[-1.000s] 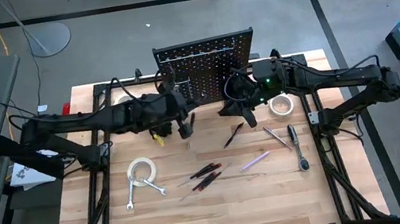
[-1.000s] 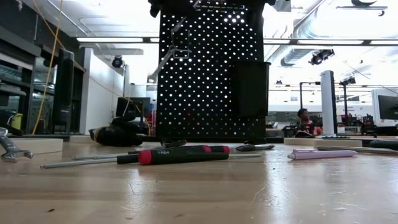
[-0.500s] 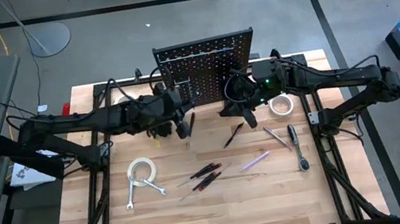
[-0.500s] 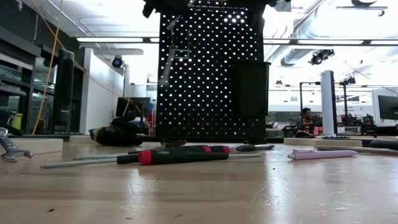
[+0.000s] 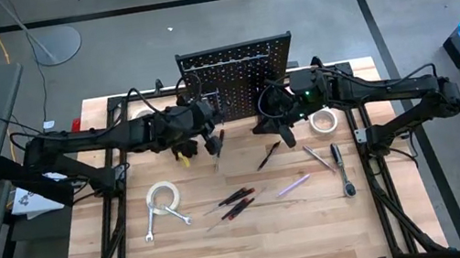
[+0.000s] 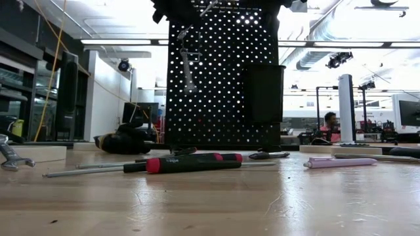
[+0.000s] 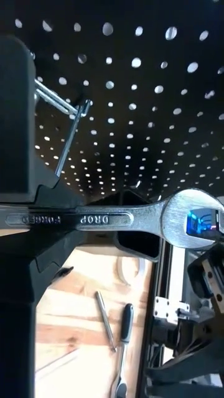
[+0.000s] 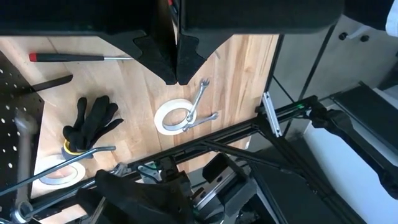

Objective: Hang tools onto peg board
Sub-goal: Hang the silver wrench on the peg board

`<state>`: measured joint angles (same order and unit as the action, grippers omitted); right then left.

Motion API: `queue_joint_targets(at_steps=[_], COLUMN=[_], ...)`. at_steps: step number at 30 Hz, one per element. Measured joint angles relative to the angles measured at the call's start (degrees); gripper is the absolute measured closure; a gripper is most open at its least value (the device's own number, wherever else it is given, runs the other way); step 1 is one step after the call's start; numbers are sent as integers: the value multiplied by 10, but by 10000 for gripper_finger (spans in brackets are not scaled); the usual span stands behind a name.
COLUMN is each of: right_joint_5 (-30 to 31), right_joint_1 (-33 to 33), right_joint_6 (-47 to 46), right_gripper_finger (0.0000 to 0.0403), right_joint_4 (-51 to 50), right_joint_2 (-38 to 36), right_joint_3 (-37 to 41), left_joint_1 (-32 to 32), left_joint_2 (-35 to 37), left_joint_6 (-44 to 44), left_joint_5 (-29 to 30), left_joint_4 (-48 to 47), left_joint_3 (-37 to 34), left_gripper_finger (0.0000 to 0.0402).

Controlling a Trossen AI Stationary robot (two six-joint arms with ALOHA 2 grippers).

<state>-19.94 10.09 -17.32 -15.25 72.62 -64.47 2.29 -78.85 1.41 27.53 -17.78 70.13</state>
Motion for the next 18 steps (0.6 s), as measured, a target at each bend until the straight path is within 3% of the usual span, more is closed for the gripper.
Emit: queue_joint_targets(at_steps=[2, 10, 18], right_joint_5=[0, 0, 0], right_joint_1=[0, 0, 0], right_joint_6=[5, 7, 7], right_gripper_finger=[403, 403, 403], right_joint_4=[0, 0, 0], right_joint_2=[0, 0, 0], right_joint_3=[0, 0, 0], left_joint_1=[4, 11, 11], left_joint_2=[0, 0, 0], left_joint_6=[1, 4, 4], left_joint_5=[0, 5, 4], left_joint_4=[0, 2, 1], left_joint_3=[0, 0, 0], left_gripper_finger=[369, 277, 261])
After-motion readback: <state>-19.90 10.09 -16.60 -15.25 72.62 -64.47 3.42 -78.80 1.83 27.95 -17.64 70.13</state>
